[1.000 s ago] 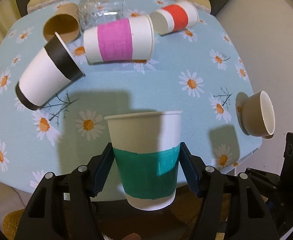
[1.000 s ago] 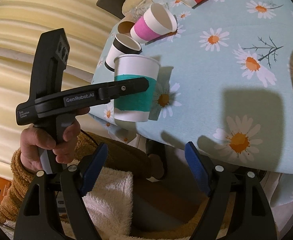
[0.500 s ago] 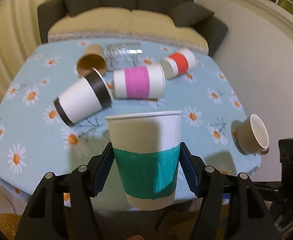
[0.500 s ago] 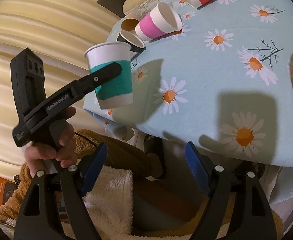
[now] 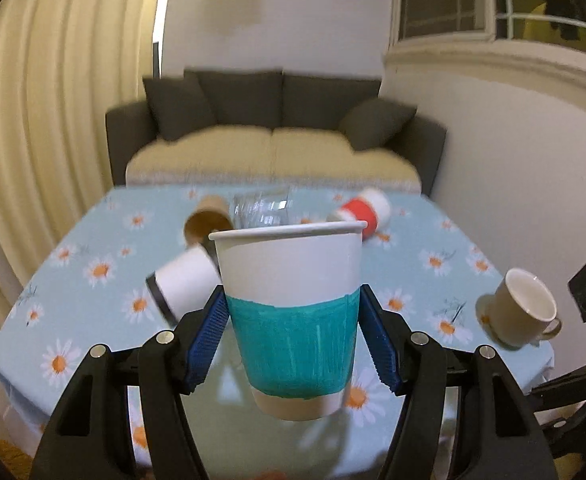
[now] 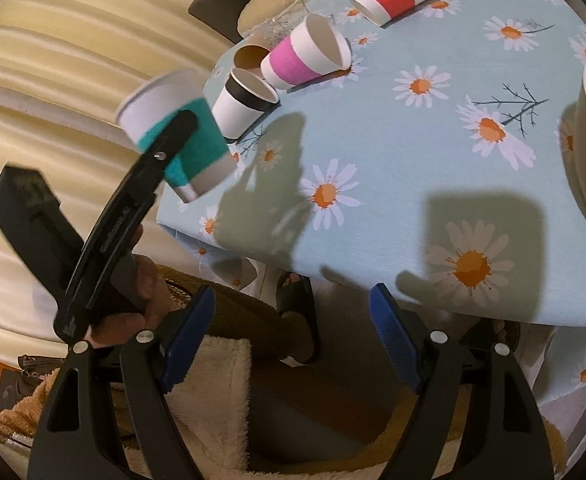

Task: Flip cup upright
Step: 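Carry the upright teal-banded cup with the right gripper and lower it onto the tablecloth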

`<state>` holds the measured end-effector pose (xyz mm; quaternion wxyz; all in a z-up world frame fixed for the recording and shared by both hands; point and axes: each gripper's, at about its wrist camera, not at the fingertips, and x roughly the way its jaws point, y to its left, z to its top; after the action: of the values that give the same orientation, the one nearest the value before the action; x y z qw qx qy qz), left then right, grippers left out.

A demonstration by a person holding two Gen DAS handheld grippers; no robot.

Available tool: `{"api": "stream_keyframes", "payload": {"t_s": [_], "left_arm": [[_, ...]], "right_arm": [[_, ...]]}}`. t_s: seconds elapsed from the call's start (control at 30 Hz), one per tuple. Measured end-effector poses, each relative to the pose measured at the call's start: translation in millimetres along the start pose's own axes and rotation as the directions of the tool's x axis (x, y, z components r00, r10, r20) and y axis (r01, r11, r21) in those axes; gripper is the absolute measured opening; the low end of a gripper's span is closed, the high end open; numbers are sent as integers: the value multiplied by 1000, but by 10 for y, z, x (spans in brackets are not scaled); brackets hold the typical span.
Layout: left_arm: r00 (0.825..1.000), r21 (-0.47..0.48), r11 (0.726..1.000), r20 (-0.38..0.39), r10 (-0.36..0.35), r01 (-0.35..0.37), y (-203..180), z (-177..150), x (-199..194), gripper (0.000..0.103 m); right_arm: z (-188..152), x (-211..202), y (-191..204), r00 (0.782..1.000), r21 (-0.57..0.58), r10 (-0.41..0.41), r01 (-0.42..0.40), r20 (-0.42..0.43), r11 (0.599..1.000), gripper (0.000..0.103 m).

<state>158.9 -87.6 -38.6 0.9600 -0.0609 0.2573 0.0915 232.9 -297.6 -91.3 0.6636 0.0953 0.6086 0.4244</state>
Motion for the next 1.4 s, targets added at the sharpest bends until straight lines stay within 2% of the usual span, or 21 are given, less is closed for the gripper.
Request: {"api": "stream_keyframes", "payload": {"t_s": [0.2, 0.33, 0.53, 0.73, 0.9, 1.13, 1.2, 1.4], "left_arm": [[988, 4, 999, 150, 35, -36, -38, -122, -30, 63], [979, 1, 998, 194, 60, -61, -44, -216, 28, 63], [945, 45, 992, 312, 99, -119, -84, -446, 72, 63], [943, 39, 991, 314, 107, -126, -39, -650, 204, 63], [954, 52, 991, 282, 100, -120, -33, -783, 325, 63], [960, 46, 992, 264, 99, -115, -3, -868, 408, 64], [954, 51, 990, 278, 112, -131, -14, -894, 412, 65], [953, 79, 987, 282, 112, -140, -88, -972, 401, 65]], "right_arm": [[-32, -58, -27, 1000, 21, 0, 0, 11, 1000, 79], [-43, -73, -38, 1000, 28, -5, 5, 23, 1000, 79], [-25, -115, -91, 999, 49, -18, 16, 52, 999, 79], [-41, -138, -62, 993, 23, -64, 62, 97, 998, 79], [-66, -175, 15, 984, -12, -85, 87, 155, 996, 79], [-68, -119, -1, 986, -16, -92, 95, 140, 995, 79], [-63, -110, 5, 986, -19, -90, 94, 137, 995, 79], [-70, -77, -1, 988, -21, -89, 93, 128, 995, 79]]}}
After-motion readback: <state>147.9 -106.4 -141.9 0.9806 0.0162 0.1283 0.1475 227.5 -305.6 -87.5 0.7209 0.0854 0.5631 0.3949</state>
